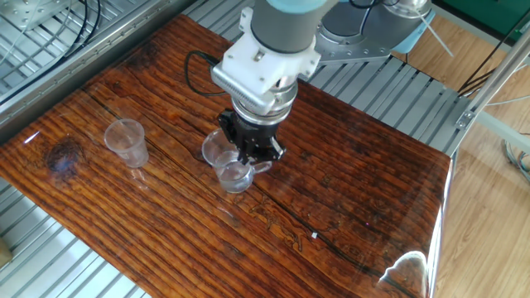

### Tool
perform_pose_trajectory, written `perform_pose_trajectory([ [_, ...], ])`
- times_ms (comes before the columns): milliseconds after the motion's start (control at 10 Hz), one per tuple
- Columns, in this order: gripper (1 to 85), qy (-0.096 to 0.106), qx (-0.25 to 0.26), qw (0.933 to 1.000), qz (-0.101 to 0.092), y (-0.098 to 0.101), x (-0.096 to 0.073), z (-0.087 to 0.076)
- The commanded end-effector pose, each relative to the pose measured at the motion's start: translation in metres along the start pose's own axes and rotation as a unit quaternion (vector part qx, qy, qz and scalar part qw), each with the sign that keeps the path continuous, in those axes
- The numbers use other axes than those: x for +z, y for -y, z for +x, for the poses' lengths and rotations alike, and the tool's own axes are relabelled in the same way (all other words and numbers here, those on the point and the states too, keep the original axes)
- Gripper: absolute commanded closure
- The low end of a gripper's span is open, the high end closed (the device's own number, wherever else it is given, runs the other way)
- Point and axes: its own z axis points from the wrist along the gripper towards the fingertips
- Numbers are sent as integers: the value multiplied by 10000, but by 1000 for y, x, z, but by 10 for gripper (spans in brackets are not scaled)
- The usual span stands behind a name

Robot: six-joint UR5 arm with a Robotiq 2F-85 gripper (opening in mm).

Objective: Pour the water from one cup into another empty cup

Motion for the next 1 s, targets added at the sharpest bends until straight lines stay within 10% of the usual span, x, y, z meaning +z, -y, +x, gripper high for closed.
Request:
perform_pose_trajectory([
  [0, 837, -51, 648, 9978, 152, -13, -2, -3],
  [600, 840, 470, 770, 9948, 479, -10, -3, -27],
  [900, 840, 398, 763, 9938, 709, 2, -6, -15],
])
